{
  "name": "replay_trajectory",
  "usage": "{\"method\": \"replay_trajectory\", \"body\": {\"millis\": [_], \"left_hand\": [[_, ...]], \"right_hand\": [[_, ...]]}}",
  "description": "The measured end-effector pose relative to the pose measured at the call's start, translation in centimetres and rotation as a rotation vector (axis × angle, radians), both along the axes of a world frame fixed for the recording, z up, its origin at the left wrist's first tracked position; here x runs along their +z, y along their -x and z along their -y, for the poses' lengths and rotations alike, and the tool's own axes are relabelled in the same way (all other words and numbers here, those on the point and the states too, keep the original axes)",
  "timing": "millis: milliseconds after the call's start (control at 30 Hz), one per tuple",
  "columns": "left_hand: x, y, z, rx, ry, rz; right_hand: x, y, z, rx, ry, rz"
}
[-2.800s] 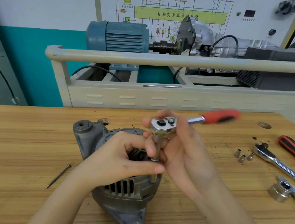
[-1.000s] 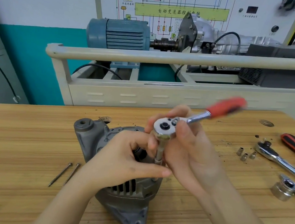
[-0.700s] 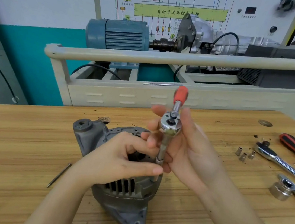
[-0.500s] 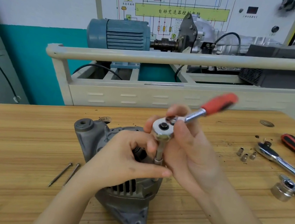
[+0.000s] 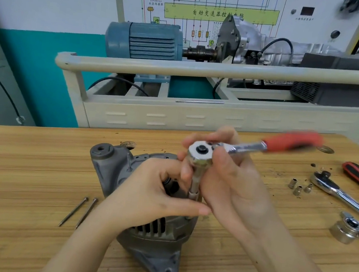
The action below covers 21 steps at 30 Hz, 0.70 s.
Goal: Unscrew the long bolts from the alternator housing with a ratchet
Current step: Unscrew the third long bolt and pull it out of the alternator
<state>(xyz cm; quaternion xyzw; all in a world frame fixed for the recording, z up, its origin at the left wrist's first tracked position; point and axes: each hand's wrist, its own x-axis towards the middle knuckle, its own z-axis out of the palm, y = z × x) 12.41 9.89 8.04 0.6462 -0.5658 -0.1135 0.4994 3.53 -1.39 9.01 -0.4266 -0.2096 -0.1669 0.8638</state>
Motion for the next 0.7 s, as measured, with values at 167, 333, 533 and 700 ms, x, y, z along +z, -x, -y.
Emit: {"method": "replay_trajectory", "body": {"millis": [167,333,533,700], "left_hand": [[0.49,-0.23,-0.14,-0.117,-0.056,-0.006],[0.49,-0.49,-0.41,-0.119,-0.028,-0.030],[-0.09,-0.06,0.08,0.045,0.036,0.020],[0.39,-0.37,-0.23,-0.109,-0.073,-0.001]], "right_hand": [[0.00,0.05,0.24,-0.036,0.052,-0.045],[0.02,-0.10,0.05,-0.003,0.086,-0.108],[0.01,0.09,0.33,-0.084,-0.013,-0.024],[0.07,0.02,0.36,-0.124,0.129,-0.127]]}}
